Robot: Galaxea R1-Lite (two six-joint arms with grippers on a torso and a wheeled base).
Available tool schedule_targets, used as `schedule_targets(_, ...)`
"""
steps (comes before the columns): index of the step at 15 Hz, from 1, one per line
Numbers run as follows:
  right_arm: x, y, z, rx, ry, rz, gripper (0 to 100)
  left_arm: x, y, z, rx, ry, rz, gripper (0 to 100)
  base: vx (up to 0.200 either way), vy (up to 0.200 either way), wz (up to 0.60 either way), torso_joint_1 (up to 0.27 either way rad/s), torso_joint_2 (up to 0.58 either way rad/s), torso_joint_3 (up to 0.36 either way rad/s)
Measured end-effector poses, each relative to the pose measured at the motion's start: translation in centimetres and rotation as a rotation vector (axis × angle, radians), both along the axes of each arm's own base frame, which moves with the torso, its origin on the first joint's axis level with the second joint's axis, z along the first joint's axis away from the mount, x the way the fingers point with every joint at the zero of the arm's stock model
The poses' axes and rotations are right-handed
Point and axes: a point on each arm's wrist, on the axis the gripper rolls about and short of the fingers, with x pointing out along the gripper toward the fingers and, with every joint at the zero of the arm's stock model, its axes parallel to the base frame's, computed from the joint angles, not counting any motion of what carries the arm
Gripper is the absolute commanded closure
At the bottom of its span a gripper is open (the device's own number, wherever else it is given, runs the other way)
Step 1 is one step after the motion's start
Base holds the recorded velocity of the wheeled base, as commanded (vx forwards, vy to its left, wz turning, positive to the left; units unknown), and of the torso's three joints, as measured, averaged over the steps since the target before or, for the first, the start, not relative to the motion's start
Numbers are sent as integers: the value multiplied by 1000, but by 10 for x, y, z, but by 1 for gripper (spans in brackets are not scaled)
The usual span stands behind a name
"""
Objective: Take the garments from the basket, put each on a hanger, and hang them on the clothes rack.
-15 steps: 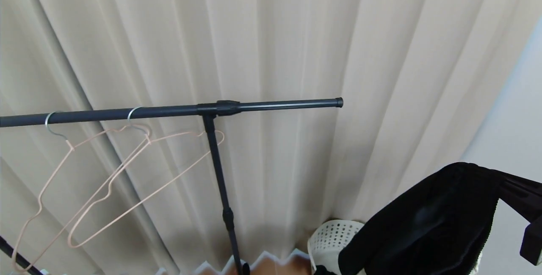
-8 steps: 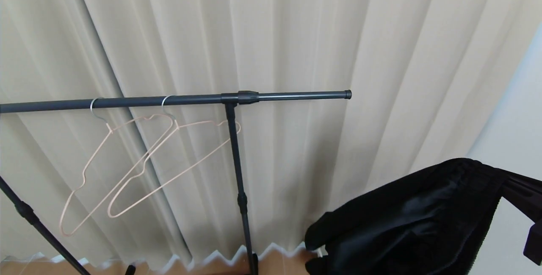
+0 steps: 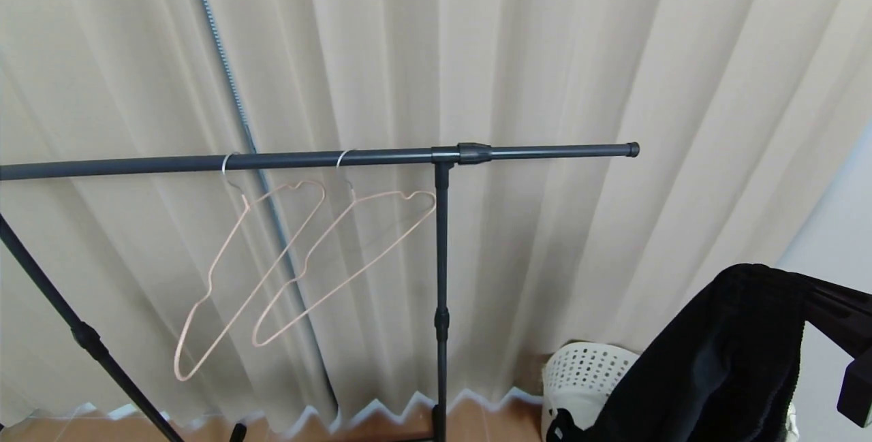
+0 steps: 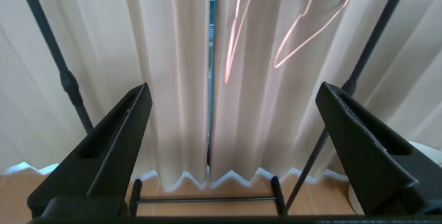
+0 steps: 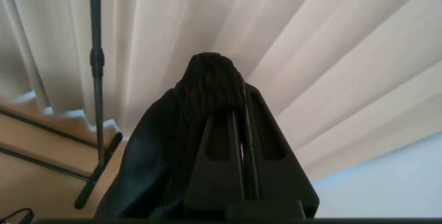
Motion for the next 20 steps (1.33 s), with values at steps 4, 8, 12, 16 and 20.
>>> schedule_targets(4, 0, 0, 0, 0, 0, 0, 100, 0, 0, 0, 0, 0, 0, 0, -200, 200, 0, 5, 2, 2)
schedule_targets(8, 0, 0, 0, -1, 1, 0, 100, 0, 0, 0, 0, 0, 0, 0, -200, 200, 0, -1, 5, -1)
schedule_targets(12, 0, 0, -1, -3, 3, 1, 100, 0, 0, 0, 0, 1, 0, 0, 0, 200, 0, -1, 0, 4)
schedule_targets(16, 0, 0, -2, -6, 6, 1, 100, 0, 0, 0, 1, 2, 0, 0, 0, 100, 0, 4, 4, 1)
schedule_targets(20, 0, 0, -2, -6, 6, 0, 100, 0, 0, 0, 1, 1, 1, 0, 0, -50, 0, 1, 2, 2)
